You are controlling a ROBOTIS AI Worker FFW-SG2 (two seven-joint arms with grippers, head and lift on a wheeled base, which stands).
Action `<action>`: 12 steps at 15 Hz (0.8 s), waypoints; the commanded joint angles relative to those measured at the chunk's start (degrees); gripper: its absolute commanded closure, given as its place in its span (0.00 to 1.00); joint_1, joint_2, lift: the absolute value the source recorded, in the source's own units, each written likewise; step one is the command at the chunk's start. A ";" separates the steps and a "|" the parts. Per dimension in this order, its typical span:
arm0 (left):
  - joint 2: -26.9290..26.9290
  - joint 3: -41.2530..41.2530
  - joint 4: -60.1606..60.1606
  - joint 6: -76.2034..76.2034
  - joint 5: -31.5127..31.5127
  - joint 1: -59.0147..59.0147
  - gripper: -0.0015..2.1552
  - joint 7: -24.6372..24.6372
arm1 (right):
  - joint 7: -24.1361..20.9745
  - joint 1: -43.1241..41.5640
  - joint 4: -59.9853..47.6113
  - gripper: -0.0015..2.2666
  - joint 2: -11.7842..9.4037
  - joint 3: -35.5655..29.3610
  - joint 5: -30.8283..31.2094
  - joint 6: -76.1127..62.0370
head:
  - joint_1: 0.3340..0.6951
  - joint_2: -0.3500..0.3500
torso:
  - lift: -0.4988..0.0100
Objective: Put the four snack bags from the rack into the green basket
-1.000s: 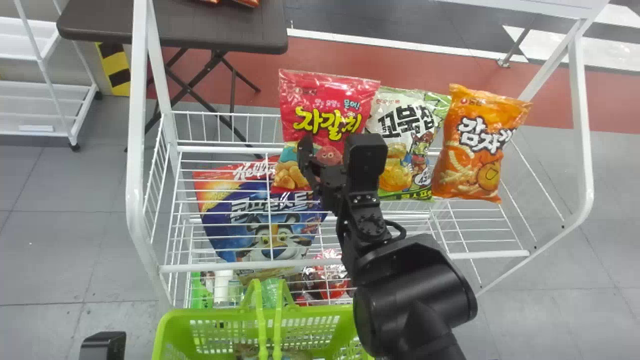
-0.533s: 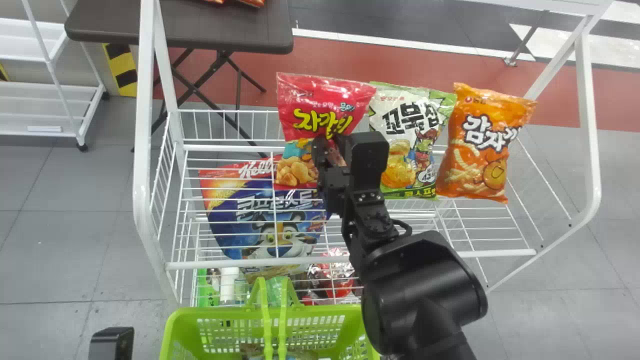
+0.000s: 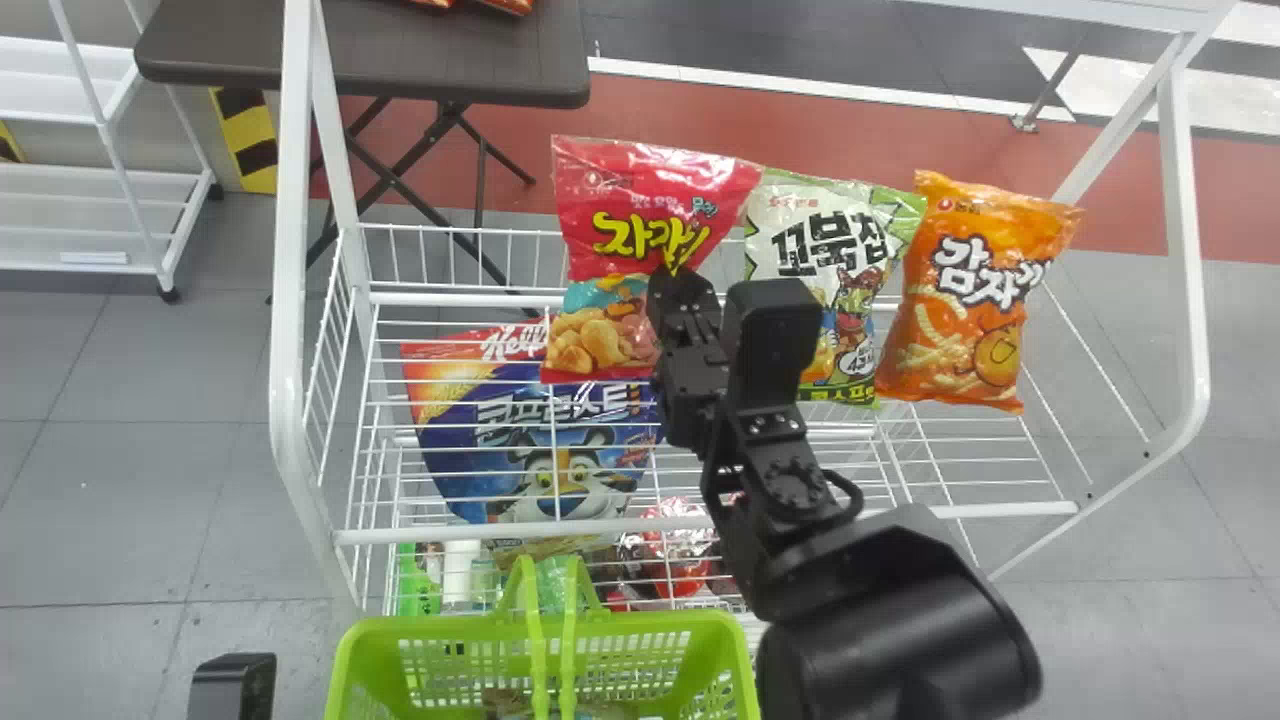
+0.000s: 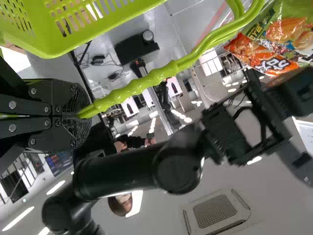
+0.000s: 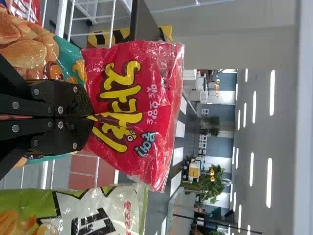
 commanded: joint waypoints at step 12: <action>-0.39 -0.74 -0.56 -1.58 0.00 1.48 0.99 -0.08 | 0.07 22.81 -40.34 0.94 -8.96 -5.47 -5.34 57.13 | 1.00 0.00 | 0.97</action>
